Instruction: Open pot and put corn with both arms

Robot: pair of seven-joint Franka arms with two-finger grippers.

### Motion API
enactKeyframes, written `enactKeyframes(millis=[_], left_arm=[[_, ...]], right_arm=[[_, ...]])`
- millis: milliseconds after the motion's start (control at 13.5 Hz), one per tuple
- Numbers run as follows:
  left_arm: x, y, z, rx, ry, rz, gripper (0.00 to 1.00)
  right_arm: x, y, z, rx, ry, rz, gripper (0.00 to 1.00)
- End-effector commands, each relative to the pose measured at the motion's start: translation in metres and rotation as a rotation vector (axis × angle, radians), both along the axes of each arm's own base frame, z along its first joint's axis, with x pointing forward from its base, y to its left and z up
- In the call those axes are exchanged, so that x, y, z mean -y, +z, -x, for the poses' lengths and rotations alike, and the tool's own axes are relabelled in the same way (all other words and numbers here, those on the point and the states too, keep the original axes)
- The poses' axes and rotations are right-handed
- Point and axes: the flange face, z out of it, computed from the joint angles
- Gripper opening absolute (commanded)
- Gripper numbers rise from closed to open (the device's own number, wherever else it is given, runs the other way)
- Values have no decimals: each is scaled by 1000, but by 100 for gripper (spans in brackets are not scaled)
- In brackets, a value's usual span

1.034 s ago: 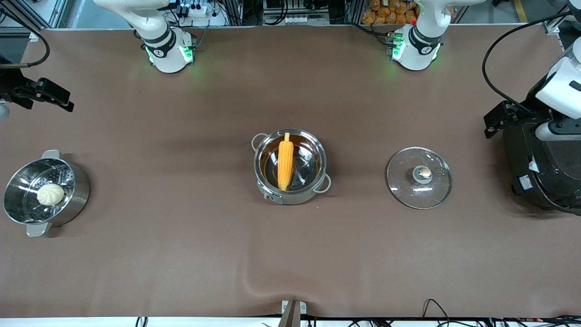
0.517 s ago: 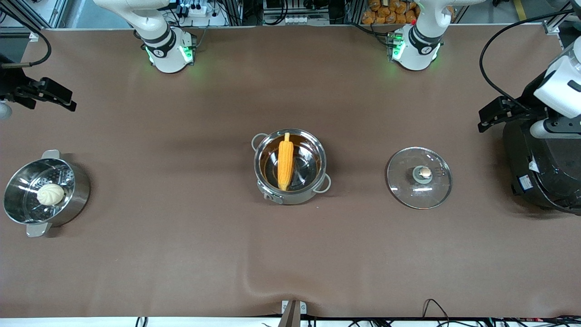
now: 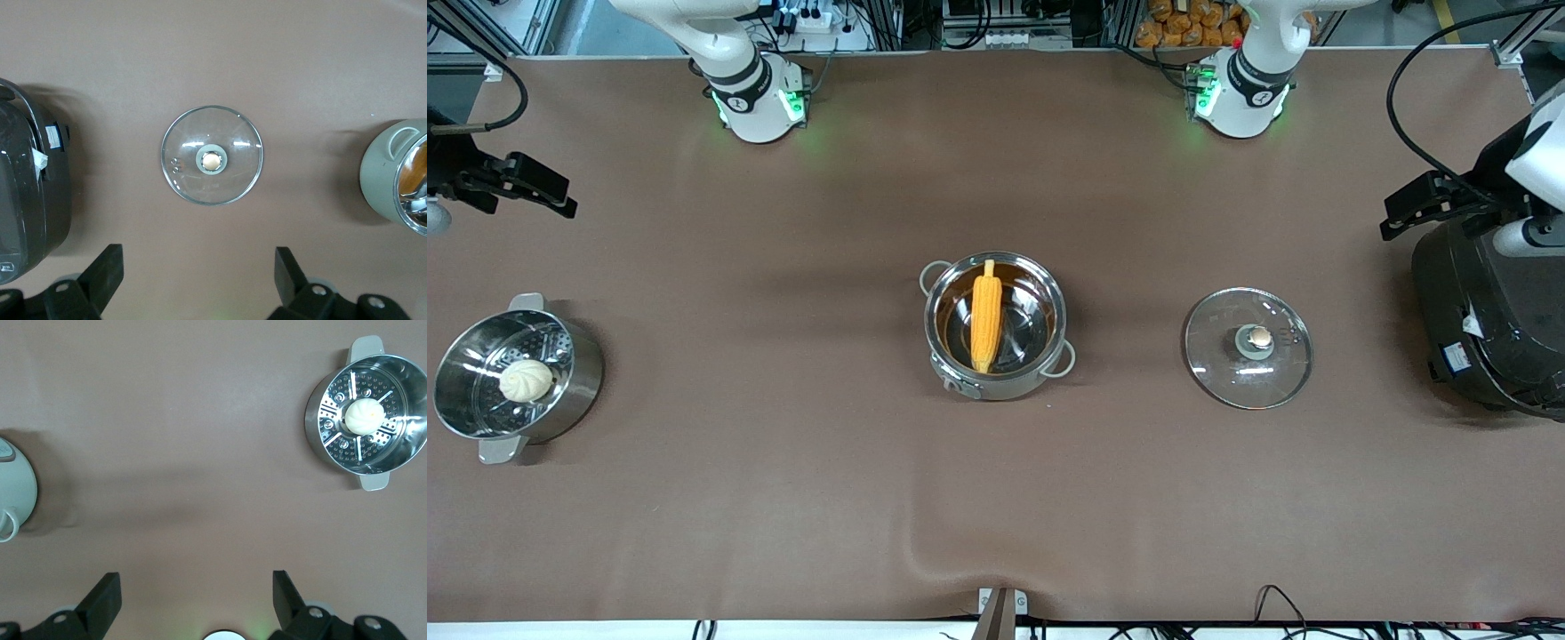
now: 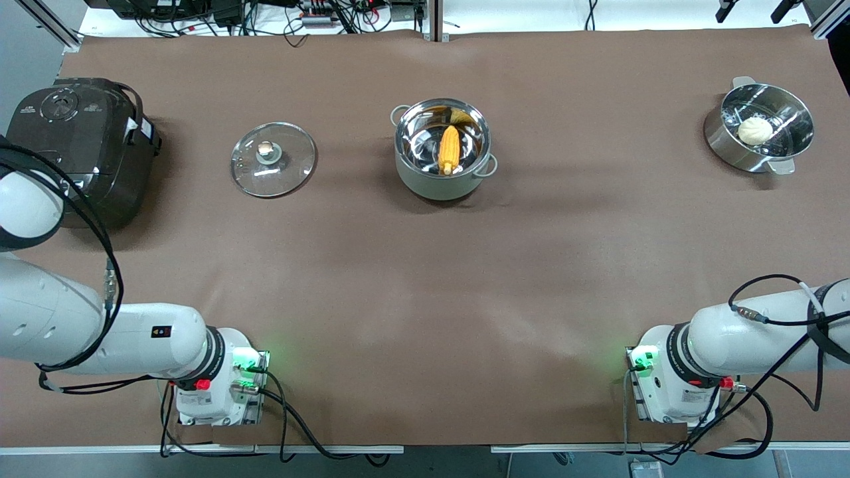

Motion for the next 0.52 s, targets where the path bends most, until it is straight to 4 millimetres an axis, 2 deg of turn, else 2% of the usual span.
enactKeyframes(millis=[0, 443], left_arm=[[-2, 4, 1, -13, 15, 11, 100], [-1, 5, 2, -11, 13, 0, 100]], right_arm=[[4, 5, -1, 1, -3, -18, 100], [-1, 12, 1, 6, -15, -57, 100]])
